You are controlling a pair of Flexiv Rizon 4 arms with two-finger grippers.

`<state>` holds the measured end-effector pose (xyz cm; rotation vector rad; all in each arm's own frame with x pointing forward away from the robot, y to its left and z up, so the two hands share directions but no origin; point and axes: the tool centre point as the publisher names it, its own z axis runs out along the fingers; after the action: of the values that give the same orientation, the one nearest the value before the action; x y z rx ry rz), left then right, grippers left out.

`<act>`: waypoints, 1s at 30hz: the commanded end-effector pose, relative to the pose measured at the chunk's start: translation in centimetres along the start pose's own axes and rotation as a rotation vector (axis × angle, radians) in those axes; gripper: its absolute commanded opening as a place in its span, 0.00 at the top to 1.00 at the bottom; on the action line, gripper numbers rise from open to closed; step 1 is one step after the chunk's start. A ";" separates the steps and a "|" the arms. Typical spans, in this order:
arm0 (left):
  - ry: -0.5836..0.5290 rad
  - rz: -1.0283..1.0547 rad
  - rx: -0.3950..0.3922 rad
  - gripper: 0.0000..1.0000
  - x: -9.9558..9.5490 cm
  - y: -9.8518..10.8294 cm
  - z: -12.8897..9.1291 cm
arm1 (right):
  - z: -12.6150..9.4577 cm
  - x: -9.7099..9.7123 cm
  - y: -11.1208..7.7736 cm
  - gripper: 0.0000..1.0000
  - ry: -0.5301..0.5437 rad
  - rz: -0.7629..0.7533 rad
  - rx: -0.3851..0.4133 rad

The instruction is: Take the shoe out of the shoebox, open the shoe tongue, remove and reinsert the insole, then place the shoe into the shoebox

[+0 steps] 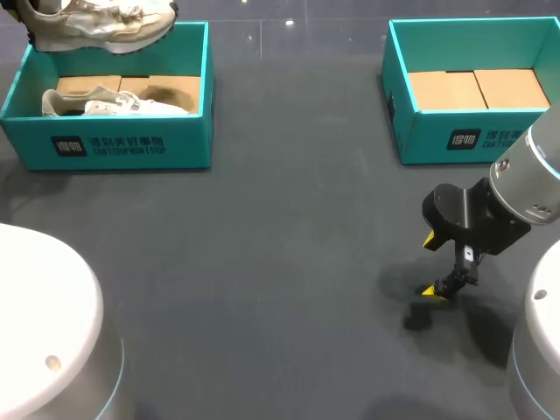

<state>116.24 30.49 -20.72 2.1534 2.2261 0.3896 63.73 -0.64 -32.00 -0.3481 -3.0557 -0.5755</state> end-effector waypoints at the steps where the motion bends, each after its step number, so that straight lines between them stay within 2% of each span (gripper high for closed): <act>1: -0.001 0.001 -0.006 1.00 0.1 -0.3 -0.2 | 0.0 0.2 -0.1 0.00 -0.003 -0.001 -0.001; 4: -0.001 0.001 -0.006 1.00 0.1 -0.3 -0.2 | 0.0 0.2 -0.1 0.00 -0.003 -0.001 -0.001; 12: 0.037 0.005 0.046 1.00 -1.4 1.2 3.1 | 0.0 0.2 -0.1 0.00 -0.003 -0.001 -0.001; 17: 0.044 0.006 0.079 1.00 -1.8 1.5 4.5 | 0.0 0.2 -0.1 0.00 -0.003 -0.001 -0.001; 30: 0.077 0.053 0.114 1.00 -1.7 -0.4 7.6 | 0.0 0.2 -0.1 0.00 -0.003 -0.001 -0.001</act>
<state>117.45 29.89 -28.14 2.2971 2.2942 0.3567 63.72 -0.65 -32.00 -0.3483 -3.0558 -0.5754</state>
